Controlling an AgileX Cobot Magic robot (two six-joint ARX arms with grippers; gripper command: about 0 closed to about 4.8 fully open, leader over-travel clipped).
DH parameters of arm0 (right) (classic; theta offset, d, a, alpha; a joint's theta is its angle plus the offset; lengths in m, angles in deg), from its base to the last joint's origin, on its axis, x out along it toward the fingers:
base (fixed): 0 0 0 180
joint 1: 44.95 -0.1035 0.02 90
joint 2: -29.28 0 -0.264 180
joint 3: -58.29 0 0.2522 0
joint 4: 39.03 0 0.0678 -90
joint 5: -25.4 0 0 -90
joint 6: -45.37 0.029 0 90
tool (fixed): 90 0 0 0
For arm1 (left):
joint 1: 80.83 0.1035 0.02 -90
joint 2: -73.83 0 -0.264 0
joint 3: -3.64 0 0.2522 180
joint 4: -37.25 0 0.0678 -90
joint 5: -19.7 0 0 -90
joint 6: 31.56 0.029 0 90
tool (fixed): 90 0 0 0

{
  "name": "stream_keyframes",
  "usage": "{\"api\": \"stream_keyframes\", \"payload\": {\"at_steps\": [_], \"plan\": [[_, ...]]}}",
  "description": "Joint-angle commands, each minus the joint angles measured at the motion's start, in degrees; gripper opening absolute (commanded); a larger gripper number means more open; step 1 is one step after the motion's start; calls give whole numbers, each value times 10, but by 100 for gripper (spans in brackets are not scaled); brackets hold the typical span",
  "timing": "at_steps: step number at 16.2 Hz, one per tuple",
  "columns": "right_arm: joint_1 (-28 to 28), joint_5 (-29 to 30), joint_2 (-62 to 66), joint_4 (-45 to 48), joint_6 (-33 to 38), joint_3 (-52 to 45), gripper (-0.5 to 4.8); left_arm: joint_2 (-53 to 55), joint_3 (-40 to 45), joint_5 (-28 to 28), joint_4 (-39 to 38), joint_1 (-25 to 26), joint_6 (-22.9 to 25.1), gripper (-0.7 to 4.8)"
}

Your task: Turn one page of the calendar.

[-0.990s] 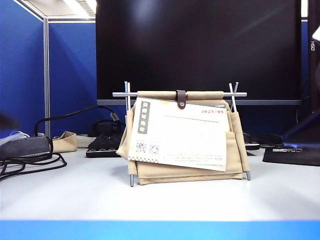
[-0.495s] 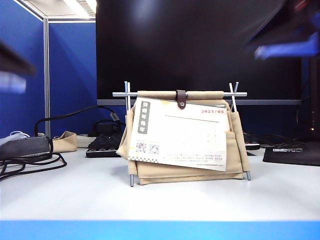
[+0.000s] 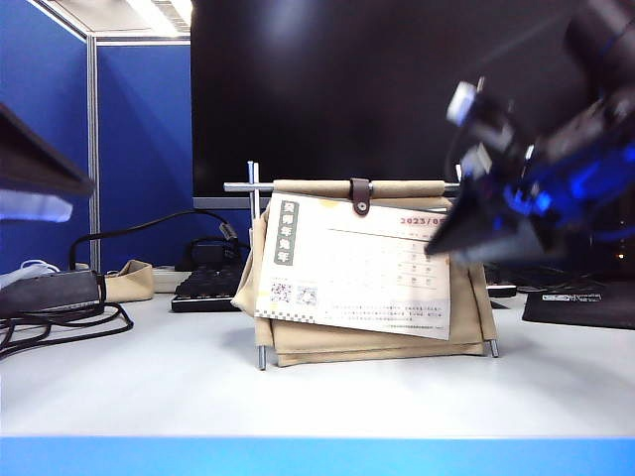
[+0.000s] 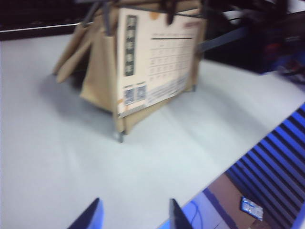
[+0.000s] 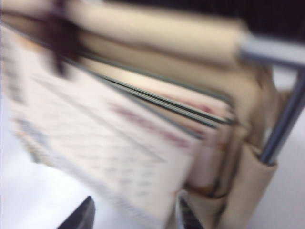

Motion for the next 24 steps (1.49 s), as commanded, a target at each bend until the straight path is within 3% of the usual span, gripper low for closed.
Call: {"api": "stream_keyframes", "payload": {"at_steps": [1,3,10,16,24], "plan": [[15,20,29,21,-3,6,221,0,-2,-22,11,-1,2,186],[16,25,34,24,-3,6,221,0,-2,-27,11,-1,2,186],[16,124,51,52,21,6,221,0,-1,-27,11,-1,2,186],[16,163,124,83,39,6,221,0,-1,-28,10,-1,2,186],[38,70,129,79,30,6,221,0,-1,-28,-3,-1,2,186]]}}
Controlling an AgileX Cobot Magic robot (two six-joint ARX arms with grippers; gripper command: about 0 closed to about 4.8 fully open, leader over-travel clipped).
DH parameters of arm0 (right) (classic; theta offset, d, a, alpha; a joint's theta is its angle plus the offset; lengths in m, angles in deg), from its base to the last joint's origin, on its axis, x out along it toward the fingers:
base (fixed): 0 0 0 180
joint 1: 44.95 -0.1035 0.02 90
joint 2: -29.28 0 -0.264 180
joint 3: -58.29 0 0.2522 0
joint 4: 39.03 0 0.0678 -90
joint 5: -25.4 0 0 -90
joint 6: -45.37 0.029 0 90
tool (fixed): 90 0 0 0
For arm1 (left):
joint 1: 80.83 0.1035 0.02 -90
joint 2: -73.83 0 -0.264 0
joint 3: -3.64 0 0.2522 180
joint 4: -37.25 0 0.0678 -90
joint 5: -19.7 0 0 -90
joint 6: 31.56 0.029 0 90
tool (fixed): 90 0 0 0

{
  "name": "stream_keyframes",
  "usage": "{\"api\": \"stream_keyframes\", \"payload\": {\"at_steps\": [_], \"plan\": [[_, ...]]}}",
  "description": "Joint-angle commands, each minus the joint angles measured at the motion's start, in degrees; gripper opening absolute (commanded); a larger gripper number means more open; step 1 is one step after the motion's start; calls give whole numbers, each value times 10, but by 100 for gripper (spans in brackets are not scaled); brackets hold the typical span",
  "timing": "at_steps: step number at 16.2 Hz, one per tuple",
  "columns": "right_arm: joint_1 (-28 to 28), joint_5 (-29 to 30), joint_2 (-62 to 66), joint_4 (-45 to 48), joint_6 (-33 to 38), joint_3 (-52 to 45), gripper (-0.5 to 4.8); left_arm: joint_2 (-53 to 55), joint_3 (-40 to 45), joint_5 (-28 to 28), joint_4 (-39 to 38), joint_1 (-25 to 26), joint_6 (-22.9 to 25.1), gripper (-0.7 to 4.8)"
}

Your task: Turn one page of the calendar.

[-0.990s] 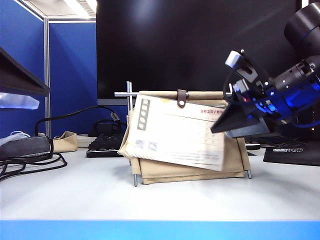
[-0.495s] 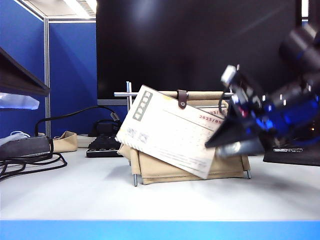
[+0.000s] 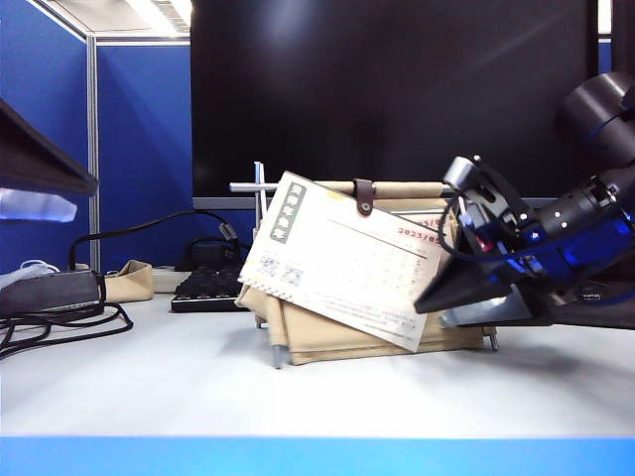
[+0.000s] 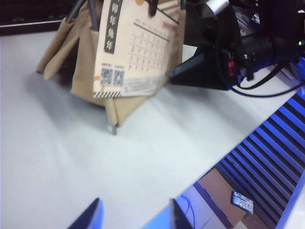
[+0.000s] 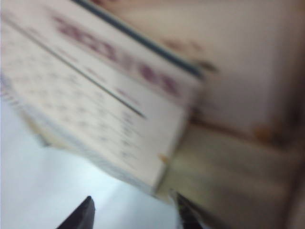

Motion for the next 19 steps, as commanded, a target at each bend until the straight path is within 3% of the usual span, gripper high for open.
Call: {"api": "stream_keyframes", "payload": {"at_steps": [1,5,10,14,19], "plan": [[19,-31,-3,6,-12,2,221,-1,-1,-3,-1,-1,2,186],[30,14,-2,25,-4,2,221,-1,-1,-2,-1,-1,3,186],[30,63,-2,97,66,2,221,-1,-1,-1,0,-1,5,186],[30,159,-2,100,84,2,221,-1,-1,-2,1,-1,5,186],[30,209,-2,100,94,2,220,-1,-1,-2,2,-1,5,186]]}}
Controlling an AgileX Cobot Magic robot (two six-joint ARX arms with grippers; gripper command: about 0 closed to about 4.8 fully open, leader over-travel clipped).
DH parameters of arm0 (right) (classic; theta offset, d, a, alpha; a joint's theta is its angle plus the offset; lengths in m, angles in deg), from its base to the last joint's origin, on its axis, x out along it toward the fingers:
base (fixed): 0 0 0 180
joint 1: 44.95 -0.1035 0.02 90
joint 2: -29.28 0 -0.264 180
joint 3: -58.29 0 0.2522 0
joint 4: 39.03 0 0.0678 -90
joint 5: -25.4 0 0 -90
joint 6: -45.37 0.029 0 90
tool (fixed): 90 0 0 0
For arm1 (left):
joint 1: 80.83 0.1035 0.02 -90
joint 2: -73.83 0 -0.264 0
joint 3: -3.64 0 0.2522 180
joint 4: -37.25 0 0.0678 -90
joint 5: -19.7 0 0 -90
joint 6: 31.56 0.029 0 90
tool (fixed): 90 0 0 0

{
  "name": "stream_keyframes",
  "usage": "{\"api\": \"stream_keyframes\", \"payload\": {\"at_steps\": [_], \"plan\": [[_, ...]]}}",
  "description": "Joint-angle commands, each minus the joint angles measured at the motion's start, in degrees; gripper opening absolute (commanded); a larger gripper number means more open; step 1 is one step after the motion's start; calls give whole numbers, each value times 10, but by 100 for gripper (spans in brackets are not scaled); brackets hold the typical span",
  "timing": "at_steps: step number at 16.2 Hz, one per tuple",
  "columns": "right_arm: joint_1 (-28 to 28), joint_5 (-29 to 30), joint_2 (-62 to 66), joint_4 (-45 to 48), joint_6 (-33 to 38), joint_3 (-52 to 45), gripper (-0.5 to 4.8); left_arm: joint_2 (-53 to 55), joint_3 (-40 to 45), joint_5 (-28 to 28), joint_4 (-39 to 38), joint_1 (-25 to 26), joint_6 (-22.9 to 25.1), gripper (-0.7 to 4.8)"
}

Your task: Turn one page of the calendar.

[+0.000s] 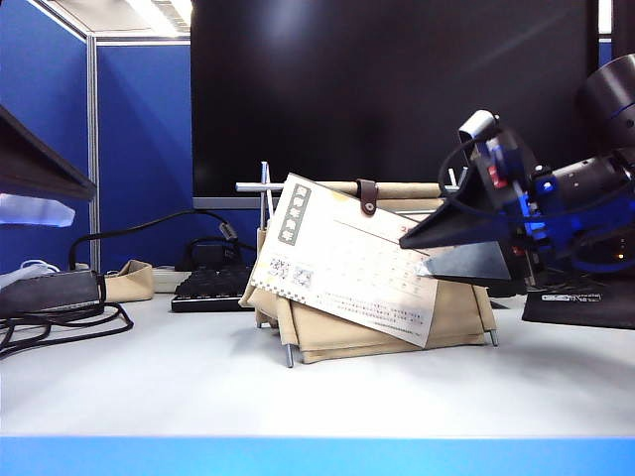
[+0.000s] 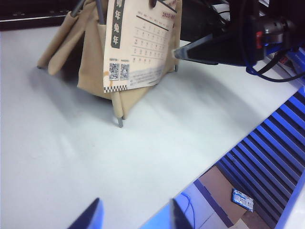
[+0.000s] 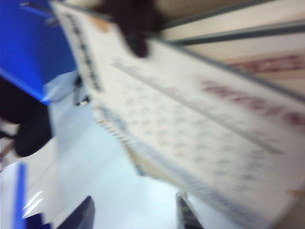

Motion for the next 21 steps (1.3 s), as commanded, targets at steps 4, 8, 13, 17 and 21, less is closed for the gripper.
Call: {"api": "stream_keyframes", "payload": {"at_steps": [4,8,13,17,21], "plan": [[8,-89,-4,29,0,2,221,-1,-1,-4,-1,-1,4,186],[23,-166,-38,31,-12,2,276,-1,-1,-4,-8,-1,4,186],[65,-171,-86,28,-29,2,275,-1,-1,-2,-10,-1,4,186],[65,-164,-83,13,-50,3,275,-1,-1,-4,-10,-1,4,186],[61,-143,-83,9,-49,3,274,-1,-1,-3,-10,-1,4,186]]}}
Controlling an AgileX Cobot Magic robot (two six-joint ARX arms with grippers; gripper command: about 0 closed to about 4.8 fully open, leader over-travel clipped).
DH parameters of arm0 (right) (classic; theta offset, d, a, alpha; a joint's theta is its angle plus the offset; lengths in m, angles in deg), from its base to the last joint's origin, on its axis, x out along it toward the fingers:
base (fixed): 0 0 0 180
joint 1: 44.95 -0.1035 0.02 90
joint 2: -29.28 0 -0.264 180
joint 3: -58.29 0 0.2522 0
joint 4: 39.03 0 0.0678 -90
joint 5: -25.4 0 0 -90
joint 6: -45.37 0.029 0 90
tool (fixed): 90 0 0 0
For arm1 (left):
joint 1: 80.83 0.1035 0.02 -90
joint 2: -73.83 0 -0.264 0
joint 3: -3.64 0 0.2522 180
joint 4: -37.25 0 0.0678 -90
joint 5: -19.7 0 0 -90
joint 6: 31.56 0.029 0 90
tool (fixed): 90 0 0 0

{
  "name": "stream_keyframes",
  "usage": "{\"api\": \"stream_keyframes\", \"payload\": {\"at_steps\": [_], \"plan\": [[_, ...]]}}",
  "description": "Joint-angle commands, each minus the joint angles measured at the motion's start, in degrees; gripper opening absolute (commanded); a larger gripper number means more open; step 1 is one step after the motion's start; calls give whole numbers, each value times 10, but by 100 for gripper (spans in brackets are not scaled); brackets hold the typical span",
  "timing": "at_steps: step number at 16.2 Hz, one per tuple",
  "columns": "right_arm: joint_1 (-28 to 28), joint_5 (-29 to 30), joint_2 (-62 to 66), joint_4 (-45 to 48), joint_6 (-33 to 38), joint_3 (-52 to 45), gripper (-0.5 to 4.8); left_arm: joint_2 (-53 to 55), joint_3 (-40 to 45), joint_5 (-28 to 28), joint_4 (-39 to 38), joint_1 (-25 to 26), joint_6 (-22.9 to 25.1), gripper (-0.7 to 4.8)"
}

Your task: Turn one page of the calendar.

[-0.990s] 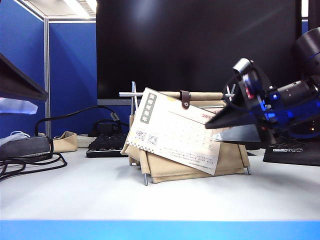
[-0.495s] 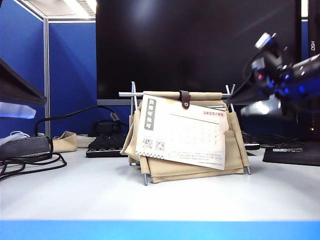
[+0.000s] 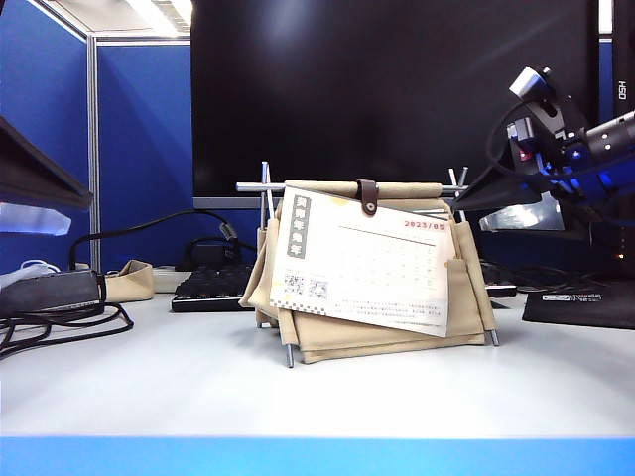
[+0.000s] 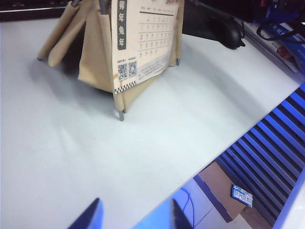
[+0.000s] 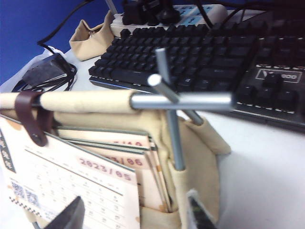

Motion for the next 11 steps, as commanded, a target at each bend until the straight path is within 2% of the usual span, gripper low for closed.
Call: {"api": "stream_keyframes", "payload": {"at_steps": [1,4,8,11], "plan": [[-2,33,-1,-4,-2,3,274,0,-1,-3,4,-1,4,186],[-12,76,14,-4,-2,3,273,0,-1,-2,4,-1,4,186],[-43,60,61,3,-19,17,273,0,-1,-4,4,-1,4,186],[-27,40,60,2,-26,19,274,0,-1,-6,0,-1,4,186]]}}
